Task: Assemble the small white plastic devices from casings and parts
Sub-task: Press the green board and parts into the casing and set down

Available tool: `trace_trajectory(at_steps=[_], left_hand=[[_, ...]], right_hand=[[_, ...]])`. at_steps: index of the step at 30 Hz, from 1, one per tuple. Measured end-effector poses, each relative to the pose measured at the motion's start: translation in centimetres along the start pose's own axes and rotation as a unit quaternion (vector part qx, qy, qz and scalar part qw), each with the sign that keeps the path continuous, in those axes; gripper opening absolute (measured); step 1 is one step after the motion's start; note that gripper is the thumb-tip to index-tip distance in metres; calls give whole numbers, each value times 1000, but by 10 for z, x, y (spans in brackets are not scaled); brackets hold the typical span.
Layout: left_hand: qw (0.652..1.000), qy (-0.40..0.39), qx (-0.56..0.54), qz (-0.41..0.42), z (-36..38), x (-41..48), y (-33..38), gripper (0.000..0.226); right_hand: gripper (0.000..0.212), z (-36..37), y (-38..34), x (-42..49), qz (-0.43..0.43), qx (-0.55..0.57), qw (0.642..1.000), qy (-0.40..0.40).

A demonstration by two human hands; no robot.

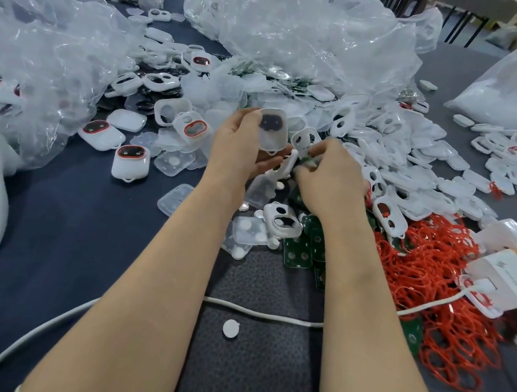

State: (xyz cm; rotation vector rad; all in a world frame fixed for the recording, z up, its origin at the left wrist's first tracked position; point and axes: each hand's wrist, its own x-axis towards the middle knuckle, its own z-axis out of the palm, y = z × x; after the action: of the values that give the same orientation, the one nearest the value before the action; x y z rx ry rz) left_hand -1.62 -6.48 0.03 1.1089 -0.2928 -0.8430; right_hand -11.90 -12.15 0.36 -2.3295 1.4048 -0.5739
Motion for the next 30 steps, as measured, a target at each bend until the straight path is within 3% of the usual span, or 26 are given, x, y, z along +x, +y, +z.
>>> trace_trajectory(at_steps=[2, 4, 8, 12, 15, 20, 22, 26, 30], left_hand=[[1000, -3, 5, 2, 0, 0, 0, 13], [1000, -9, 9, -1, 0, 0, 0, 12], [1000, -8, 16, -11, 0, 0, -1, 13], [999, -17, 25, -14, 0, 0, -2, 15], [999, -12, 30, -18, 0, 1, -2, 15], [999, -18, 29, -24, 0, 2, -3, 12], [999, -20, 28, -27, 0, 2, -3, 10], [999, -23, 35, -26, 1, 2, -4, 10], [998, -32, 41, -33, 0, 4, -5, 11]], right_hand=[[20, -3, 0, 0, -13, 119, 991, 67], [10, -7, 0, 0, 7, 278, 957, 85], [8, -11, 0, 0, 59, 528, 847, 13], [21, -11, 2, 4, 76, 590, 801, -70], [24, -12, 1, 5, 65, 582, 807, -79], [24, -7, 1, 4, 27, 460, 887, 11], [21, -5, 2, 5, 45, 481, 875, 28], [22, -7, 2, 6, 86, 597, 798, 1], [28, -9, 4, 7, 43, 563, 825, -17]])
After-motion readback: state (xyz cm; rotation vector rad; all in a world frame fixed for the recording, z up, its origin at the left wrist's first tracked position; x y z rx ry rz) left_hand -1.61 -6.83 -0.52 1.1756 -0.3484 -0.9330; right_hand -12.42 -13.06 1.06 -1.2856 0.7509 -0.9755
